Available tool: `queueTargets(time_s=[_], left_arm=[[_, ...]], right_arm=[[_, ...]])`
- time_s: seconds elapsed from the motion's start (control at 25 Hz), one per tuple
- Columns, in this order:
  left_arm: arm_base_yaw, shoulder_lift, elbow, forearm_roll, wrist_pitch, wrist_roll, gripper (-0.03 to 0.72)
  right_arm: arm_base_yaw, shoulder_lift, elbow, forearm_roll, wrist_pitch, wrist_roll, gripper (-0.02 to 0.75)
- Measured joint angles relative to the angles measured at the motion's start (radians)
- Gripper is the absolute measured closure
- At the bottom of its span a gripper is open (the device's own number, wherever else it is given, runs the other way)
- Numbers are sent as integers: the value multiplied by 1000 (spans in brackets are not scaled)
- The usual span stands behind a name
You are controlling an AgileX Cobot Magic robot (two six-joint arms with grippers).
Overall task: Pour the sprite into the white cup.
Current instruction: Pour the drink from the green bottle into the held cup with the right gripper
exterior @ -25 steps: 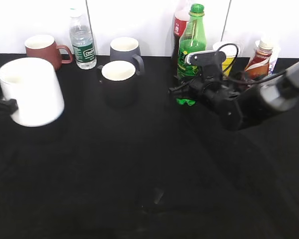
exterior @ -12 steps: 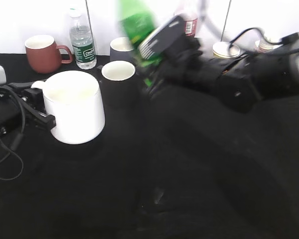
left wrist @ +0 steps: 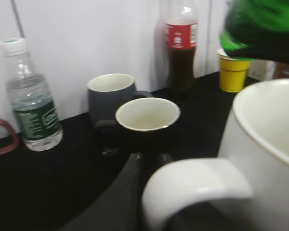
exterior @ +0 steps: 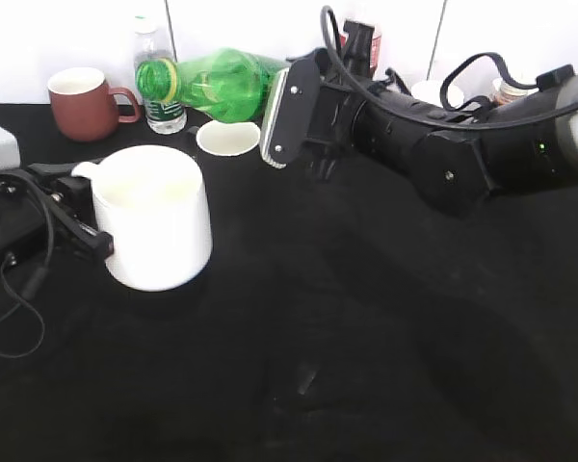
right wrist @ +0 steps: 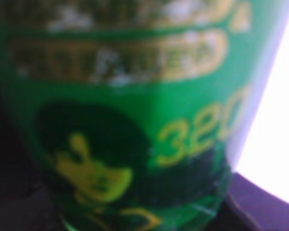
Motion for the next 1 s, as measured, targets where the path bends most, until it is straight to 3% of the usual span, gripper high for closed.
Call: queueTargets(time_s=[0.6,1.0], left_arm=[[0,0,0,-10,0,0,621],[0,0,0,-31,6,0,621]], right_arm=[[0,0,0,87,-194,-449,338],[0,0,0,95,-234,-491,339]])
